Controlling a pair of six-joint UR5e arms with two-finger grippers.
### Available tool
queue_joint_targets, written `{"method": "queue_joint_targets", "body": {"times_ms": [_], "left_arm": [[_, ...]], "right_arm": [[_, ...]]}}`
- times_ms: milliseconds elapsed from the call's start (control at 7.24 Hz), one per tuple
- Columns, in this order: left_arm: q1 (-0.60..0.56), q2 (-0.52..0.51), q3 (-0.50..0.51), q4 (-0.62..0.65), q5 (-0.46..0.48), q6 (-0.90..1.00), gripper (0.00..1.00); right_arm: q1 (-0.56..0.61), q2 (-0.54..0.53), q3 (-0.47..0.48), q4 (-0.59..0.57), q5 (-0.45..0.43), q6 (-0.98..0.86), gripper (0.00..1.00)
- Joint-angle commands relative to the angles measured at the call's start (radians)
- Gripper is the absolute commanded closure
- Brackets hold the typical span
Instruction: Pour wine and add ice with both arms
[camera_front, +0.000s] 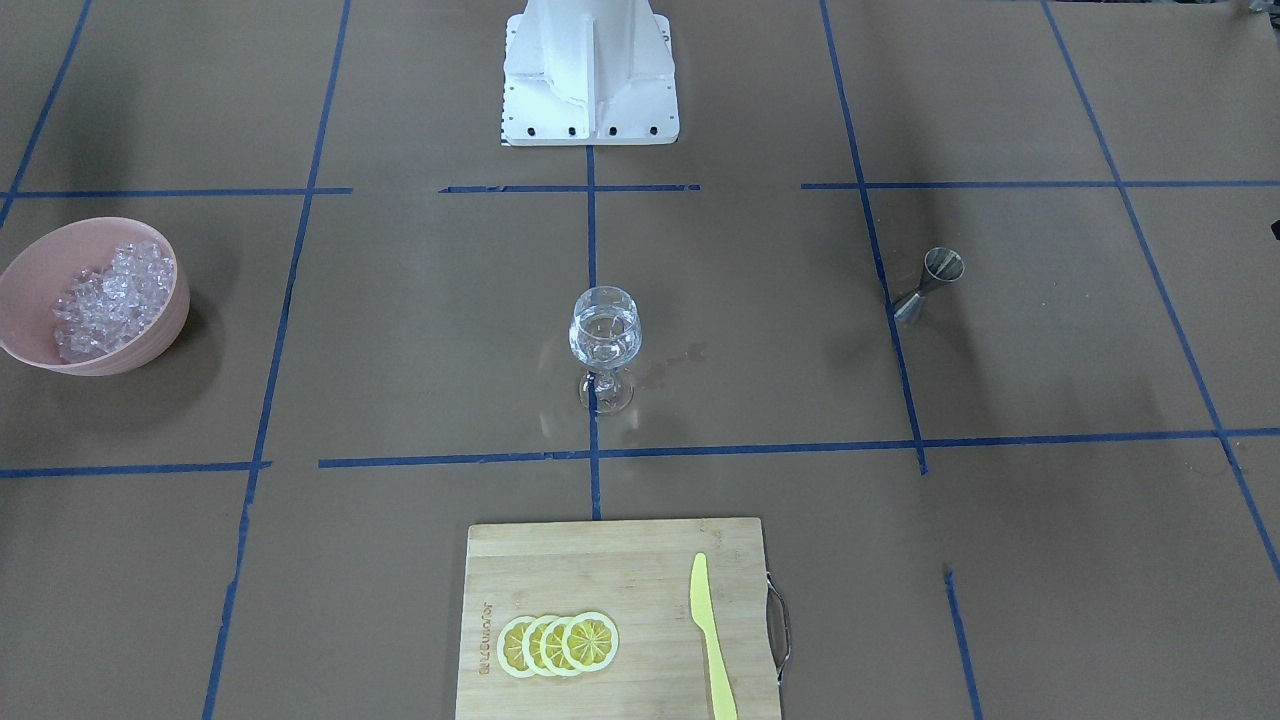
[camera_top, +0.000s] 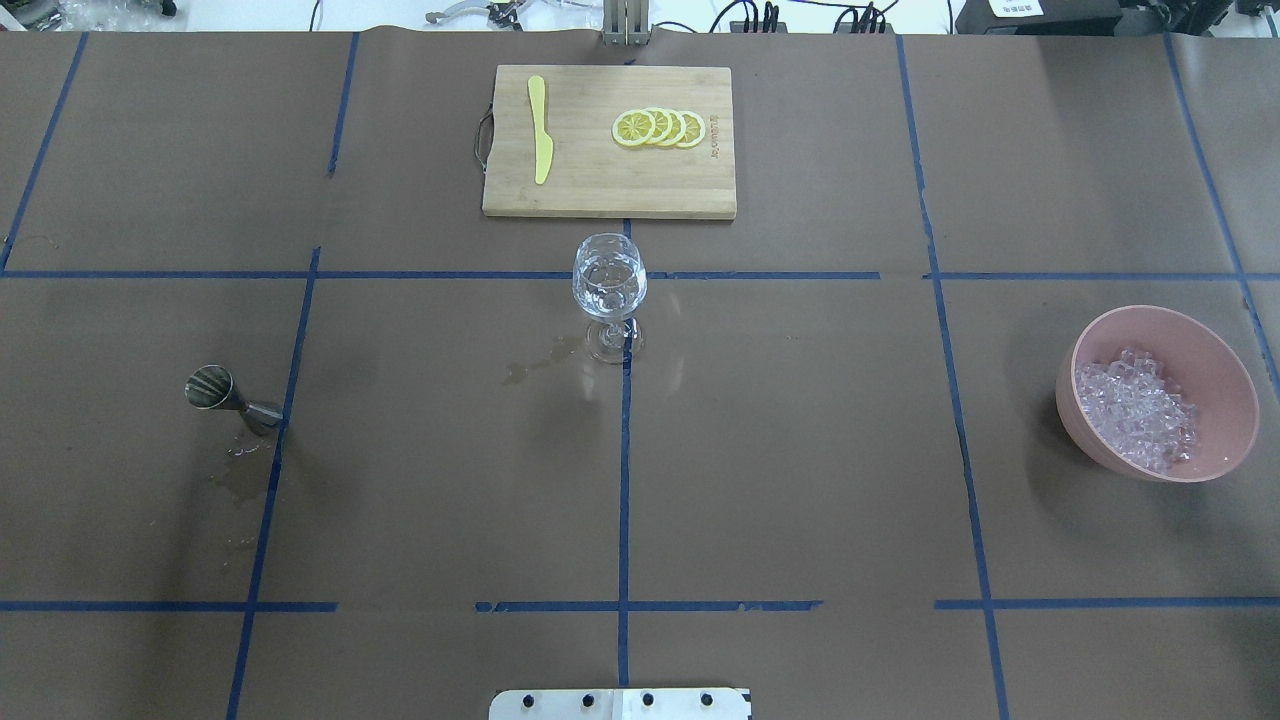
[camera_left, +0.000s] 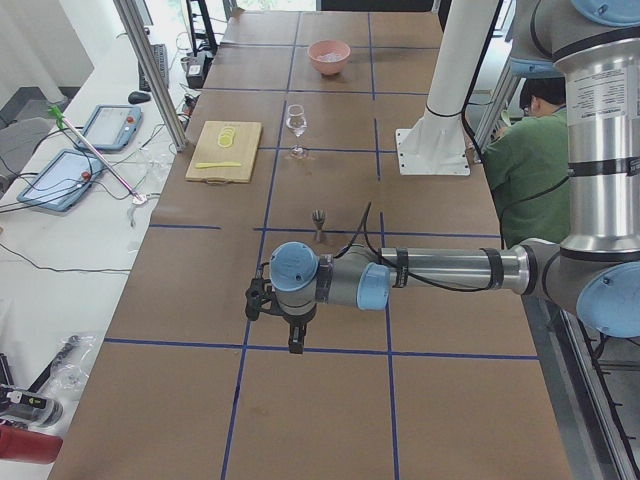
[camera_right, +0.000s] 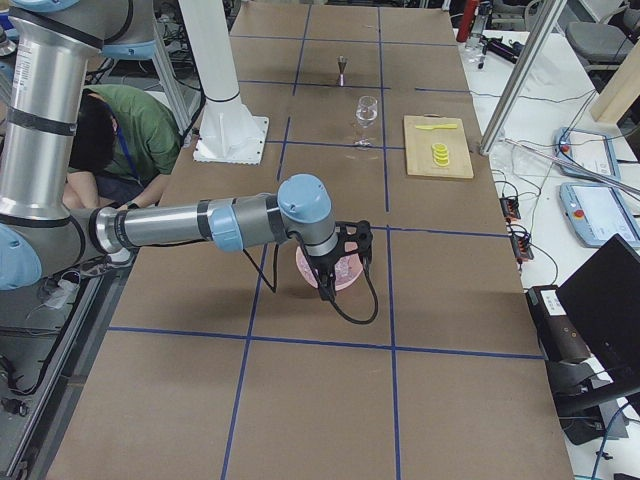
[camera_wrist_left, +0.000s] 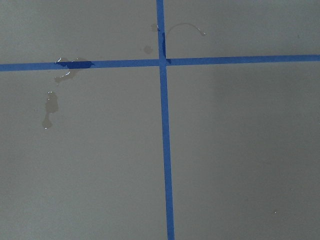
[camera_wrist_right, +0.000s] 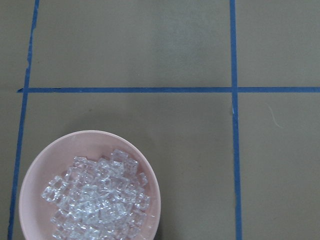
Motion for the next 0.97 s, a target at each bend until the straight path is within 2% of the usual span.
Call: {"method": "queue_joint_targets", "body": {"times_ms": [0, 276, 691, 829], "left_arm": [[0.000, 0.004, 0.000, -0.002, 0.002, 0.000, 0.00], [0.000, 0.002, -0.003, -0.003, 0.002, 0.000, 0.00], [0.001, 0.002, -0.009, -0.003, 0.002, 0.002, 0.00], [0.000, 0.002, -0.009, -0.003, 0.002, 0.005, 0.00]], "right_arm": [[-0.200, -0.015, 0.035, 0.146, -0.122, 0.278, 0.00], [-0.379, -0.043, 0.006, 0.344, -0.245, 0.472, 0.00], [-0.461, -0.063, 0.003, 0.392, -0.294, 0.489, 0.02], [-0.477, -0.057, -0.008, 0.392, -0.296, 0.517, 0.20]]}}
